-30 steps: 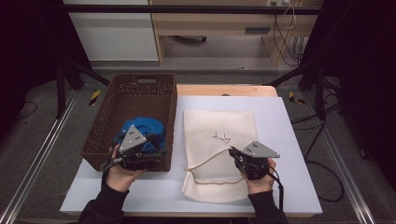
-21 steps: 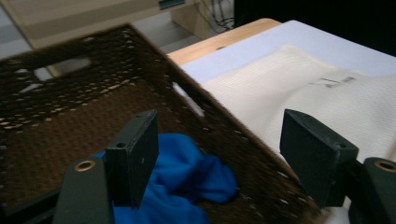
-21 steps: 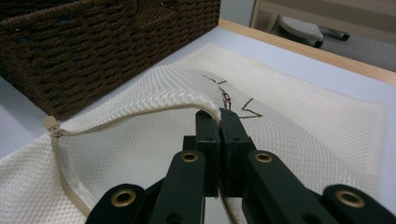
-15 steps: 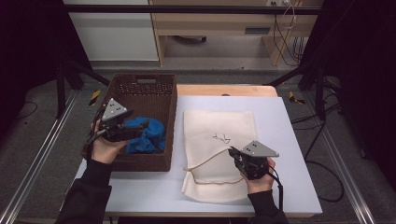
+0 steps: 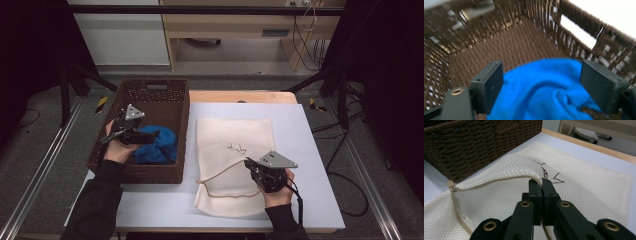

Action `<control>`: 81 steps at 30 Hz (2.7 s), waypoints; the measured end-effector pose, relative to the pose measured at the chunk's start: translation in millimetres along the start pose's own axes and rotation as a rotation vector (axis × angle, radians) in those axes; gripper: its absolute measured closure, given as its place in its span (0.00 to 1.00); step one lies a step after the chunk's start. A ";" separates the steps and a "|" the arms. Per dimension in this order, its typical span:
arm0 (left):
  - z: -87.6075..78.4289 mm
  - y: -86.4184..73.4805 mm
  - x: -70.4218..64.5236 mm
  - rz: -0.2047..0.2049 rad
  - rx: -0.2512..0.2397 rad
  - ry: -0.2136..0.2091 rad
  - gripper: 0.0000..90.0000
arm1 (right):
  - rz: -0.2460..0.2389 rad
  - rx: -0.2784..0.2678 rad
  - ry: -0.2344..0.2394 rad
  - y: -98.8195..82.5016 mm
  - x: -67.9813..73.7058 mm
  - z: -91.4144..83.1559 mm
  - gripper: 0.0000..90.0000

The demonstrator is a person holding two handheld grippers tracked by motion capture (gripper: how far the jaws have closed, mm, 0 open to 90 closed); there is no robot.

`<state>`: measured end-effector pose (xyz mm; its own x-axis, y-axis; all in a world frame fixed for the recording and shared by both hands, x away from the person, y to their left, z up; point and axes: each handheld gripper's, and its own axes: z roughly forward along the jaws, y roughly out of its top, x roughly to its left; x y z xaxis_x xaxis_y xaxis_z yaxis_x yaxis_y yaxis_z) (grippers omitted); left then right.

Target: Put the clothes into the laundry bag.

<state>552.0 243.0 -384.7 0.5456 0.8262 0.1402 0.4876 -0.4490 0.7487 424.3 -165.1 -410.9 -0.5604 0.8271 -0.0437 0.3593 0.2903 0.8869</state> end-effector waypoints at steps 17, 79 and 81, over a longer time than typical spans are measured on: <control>38.3 -12.4 -8.0 0.062 0.263 -0.045 0.04 | 0.006 0.011 0.006 -0.8 -1.4 1.1 0.98; -35.3 -2.5 11.4 -0.161 -0.271 0.104 0.84 | 0.026 0.013 0.002 -2.0 -8.4 -1.2 0.98; -42.6 0.5 12.5 -0.168 -0.297 0.104 0.84 | 0.026 0.012 0.002 -2.0 -8.9 -1.3 0.98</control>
<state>530.1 267.6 -354.9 0.3954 0.9170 0.0530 0.3368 -0.1984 0.9204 427.6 -173.6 -411.7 -0.5526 0.8332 -0.0199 0.3828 0.2750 0.8820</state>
